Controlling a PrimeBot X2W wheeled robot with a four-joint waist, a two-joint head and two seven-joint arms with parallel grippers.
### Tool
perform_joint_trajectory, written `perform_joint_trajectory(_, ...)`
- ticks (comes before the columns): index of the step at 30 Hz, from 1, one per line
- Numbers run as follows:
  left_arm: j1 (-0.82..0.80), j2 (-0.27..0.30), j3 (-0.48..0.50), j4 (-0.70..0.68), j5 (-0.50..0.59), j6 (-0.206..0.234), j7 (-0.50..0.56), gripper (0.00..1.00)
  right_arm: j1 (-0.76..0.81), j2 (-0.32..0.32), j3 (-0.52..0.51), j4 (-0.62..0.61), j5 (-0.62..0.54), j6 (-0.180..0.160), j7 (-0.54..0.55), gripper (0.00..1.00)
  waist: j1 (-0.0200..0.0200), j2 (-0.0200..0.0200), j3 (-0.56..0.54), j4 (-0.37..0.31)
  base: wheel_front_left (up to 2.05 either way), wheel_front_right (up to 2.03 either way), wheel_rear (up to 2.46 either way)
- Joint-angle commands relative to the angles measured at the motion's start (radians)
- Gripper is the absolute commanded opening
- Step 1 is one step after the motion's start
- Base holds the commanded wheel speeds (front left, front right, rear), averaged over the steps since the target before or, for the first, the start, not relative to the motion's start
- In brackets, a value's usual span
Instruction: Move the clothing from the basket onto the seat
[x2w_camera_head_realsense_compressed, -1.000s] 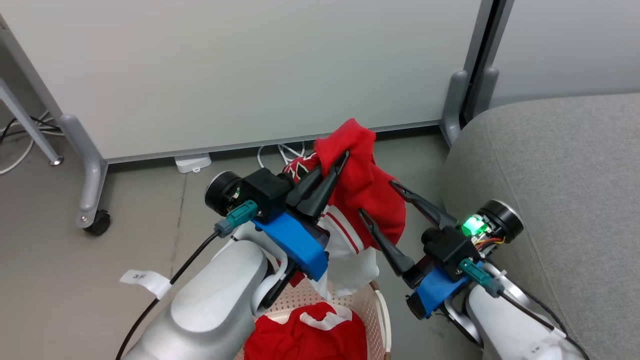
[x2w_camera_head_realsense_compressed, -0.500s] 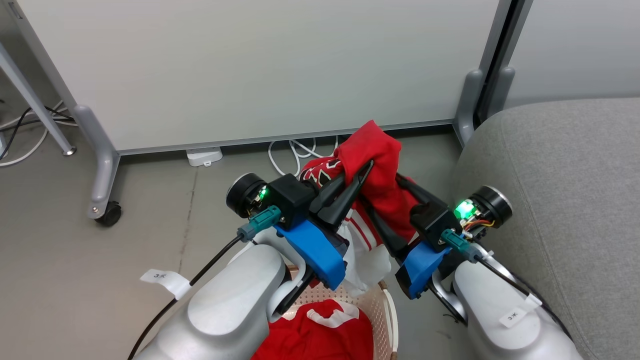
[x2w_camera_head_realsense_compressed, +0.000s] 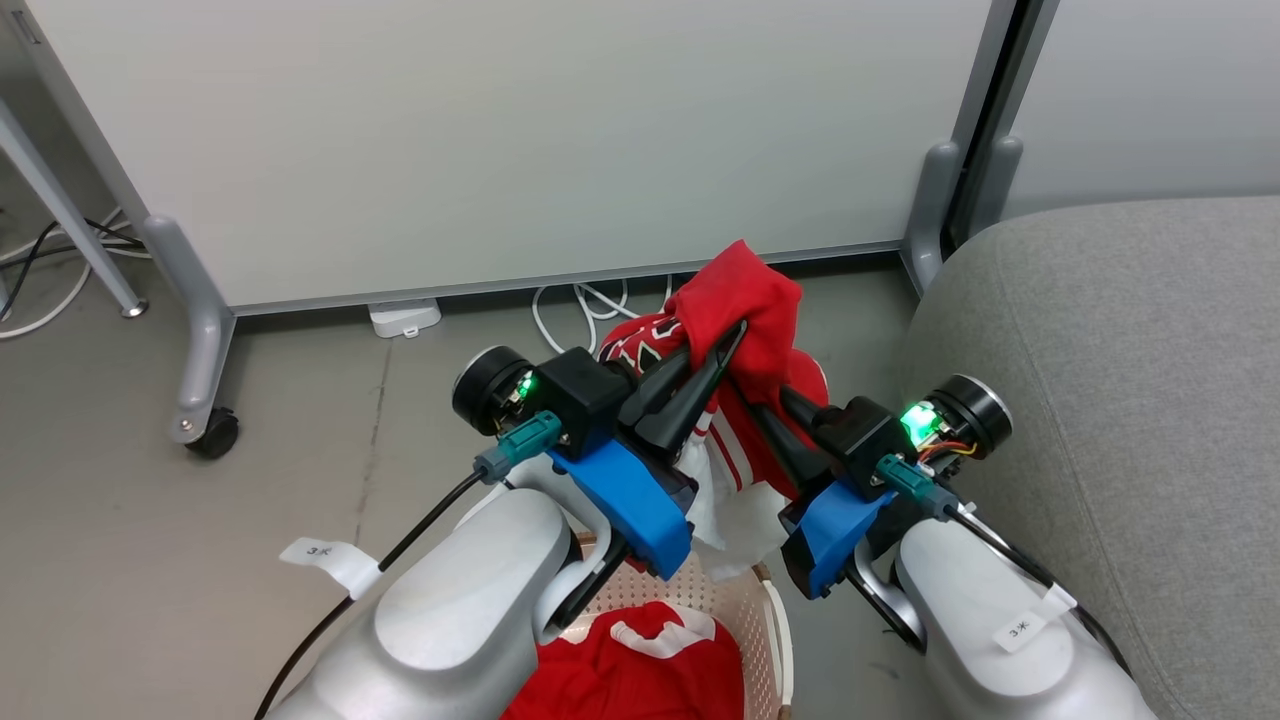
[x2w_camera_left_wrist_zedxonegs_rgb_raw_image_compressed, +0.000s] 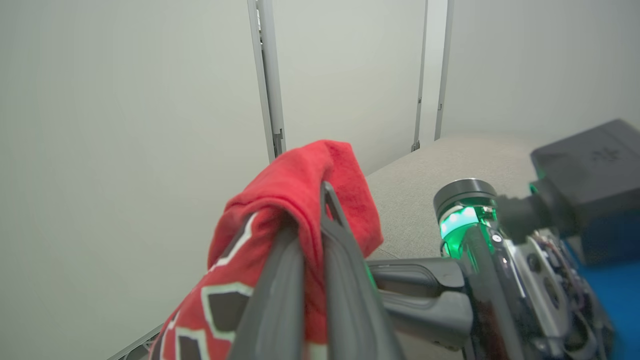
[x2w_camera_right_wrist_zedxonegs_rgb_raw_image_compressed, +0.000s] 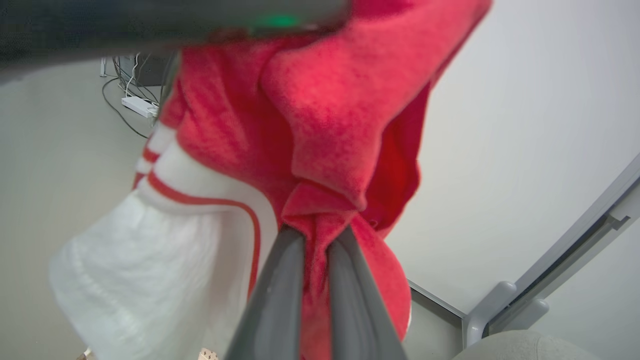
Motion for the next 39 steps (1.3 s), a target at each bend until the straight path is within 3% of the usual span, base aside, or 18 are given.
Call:
perform_joint_trajectory(1,-0.007,0.004,0.006,-0.002,0.004,-0.002,-0.005,0.00,0.007,0.002,0.004,-0.009,0.010,0.000,0.000,0.00,-0.0001,0.0000,0.000,-0.001,0.00,0.00,0.00)
perform_joint_trajectory(16,-0.003,0.003,0.020,0.000,0.022,0.006,-0.005,0.00,0.016,0.000,0.011,-0.025,0.034,0.000,0.000,0.00,-0.0001,0.0000,0.004,-0.002,0.00,0.00,0.00)
perform_joint_trajectory(17,-0.002,0.003,0.025,-0.003,0.030,0.011,-0.005,0.40,0.017,0.000,0.011,-0.027,0.035,0.000,-0.001,0.00,-0.0001,0.0000,0.005,-0.002,0.00,0.00,0.00)
perform_joint_trajectory(18,-0.001,0.004,0.026,-0.002,0.038,0.019,-0.004,1.00,0.017,0.000,0.011,-0.029,0.037,0.000,-0.001,0.00,-0.0001,0.0000,0.005,-0.002,0.00,0.00,0.00)
perform_joint_trajectory(32,0.061,0.020,0.061,-0.002,0.073,0.027,-0.004,1.00,0.087,-0.016,-0.107,-0.128,0.072,0.000,-0.001,0.00,-0.0001,0.0000,0.021,-0.001,0.00,0.00,0.00)
perform_joint_trajectory(39,0.079,0.040,0.094,-0.033,0.103,0.048,-0.004,1.00,0.125,-0.028,-0.185,-0.211,0.077,0.000,-0.001,0.00,-0.0001,0.0000,0.051,-0.052,0.00,0.00,0.00)
